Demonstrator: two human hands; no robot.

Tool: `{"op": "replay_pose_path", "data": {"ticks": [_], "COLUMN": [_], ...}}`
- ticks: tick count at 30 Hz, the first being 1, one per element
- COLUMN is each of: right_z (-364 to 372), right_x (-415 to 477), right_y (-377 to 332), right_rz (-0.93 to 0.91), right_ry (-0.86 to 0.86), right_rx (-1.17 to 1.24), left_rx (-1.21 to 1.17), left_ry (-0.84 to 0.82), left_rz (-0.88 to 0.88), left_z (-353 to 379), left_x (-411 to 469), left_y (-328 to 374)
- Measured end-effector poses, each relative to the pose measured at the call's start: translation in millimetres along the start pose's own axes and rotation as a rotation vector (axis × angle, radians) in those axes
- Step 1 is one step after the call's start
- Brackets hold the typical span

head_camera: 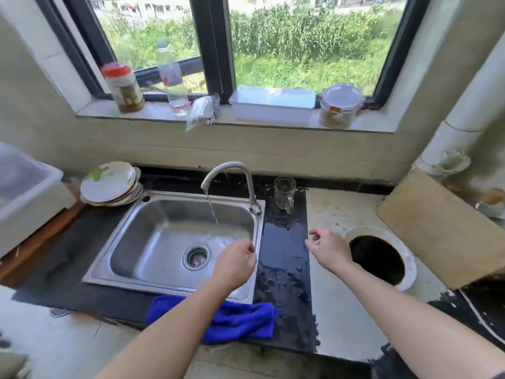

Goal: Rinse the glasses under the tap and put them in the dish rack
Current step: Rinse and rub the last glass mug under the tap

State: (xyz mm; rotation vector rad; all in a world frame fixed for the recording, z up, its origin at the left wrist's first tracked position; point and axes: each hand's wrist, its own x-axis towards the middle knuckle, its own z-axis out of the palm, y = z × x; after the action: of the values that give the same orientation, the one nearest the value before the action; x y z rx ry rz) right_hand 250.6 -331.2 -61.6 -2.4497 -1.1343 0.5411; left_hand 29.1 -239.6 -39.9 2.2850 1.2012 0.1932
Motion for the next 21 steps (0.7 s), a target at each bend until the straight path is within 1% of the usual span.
{"op": "replay_pose_path", "data": {"ticks": [4, 7, 11, 14, 18, 21], "right_z": [17, 30, 41, 51, 70, 73], "right_x": [61, 103, 156, 190, 214, 207], "right_y": [-29, -50, -69, -73, -59, -59], "right_rz": [0.043, 0.146, 0.279, 0.442, 0.599, 0.640], "right_ry": [-0.036, -0.031, 0.057, 0.106, 0.075, 0.108], "right_rx": [0.018, 0.076, 0.155, 0.184, 0.255, 0.341], "left_rx": [-0.042, -0.078, -0.117, -0.123, -0.123, -0.123], "left_ry": [0.005, -0.022, -0.086, -0.128, -0.197, -0.226], "left_rz": [-0.099, -0.148, -0.165, -0.175, -0.162, -0.171], "left_z": [-6, -10, -13, -9, -1, 2], "left_x": [24, 43, 71, 92, 110, 121], "left_y": [-38, -66, -104, -131, -156, -167]}}
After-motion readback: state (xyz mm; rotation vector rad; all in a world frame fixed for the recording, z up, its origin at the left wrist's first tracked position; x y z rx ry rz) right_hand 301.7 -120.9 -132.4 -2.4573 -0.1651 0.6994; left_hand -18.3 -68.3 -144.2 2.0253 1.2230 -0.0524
